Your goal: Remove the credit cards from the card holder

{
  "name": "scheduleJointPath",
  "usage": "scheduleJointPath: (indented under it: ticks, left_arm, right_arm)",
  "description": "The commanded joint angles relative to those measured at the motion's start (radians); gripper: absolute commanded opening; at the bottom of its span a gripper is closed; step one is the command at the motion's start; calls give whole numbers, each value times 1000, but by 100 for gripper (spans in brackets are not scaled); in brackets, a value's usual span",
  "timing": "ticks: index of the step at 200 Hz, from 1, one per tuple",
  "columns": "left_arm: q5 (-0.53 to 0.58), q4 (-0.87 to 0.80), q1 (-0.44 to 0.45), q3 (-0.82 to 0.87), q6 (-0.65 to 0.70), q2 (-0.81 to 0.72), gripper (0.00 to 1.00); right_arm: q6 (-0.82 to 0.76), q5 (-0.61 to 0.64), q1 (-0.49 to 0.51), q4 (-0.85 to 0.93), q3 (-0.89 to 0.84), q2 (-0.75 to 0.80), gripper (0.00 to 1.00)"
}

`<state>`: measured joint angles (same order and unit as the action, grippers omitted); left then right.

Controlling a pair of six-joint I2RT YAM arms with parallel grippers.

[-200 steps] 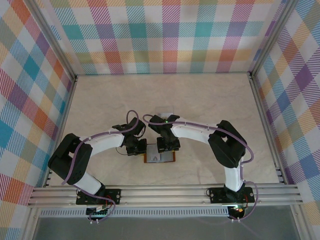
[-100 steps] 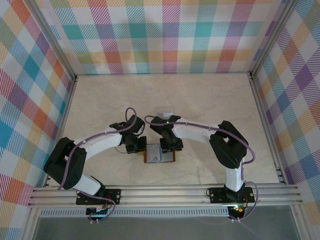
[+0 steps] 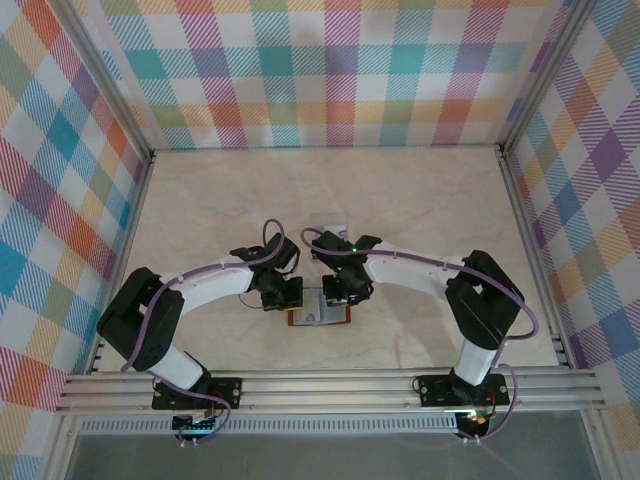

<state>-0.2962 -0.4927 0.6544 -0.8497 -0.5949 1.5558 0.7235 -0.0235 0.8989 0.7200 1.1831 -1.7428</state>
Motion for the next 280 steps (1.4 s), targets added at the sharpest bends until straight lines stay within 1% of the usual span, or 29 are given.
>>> scheduleJointPath:
  ticks: [1, 30, 46, 72, 101, 134, 181, 246, 280]
  left_arm:
    - [-11, 13, 11, -7, -16, 17, 5]
    - [15, -5, 13, -3, -10, 25, 5]
    - [33, -19, 12, -1, -3, 27, 5]
    - [52, -30, 13, 5, 2, 24, 5]
    - [57, -34, 13, 9, 3, 21, 5]
    - [63, -40, 12, 11, 3, 19, 5]
    - [70, -44, 13, 13, 5, 17, 5]
    - [71, -43, 13, 13, 3, 20, 5]
    - [76, -48, 12, 13, 3, 16, 5]
  right_arm:
    - [24, -140, -23, -136, -40, 21, 23]
    - [50, -262, -43, -265, -83, 4, 21]
    - [62, -306, -47, -316, -91, -16, 21]
    - [75, -361, -52, -371, -92, -44, 21]
    - [80, -387, -55, -398, -82, -71, 20]
    - [73, -388, -60, -395, -68, -101, 20]
    - [44, -315, -61, -328, -48, -112, 22]
    - [33, -296, -61, -306, -43, -127, 24]
    - [25, -263, -61, -277, -42, -126, 24]
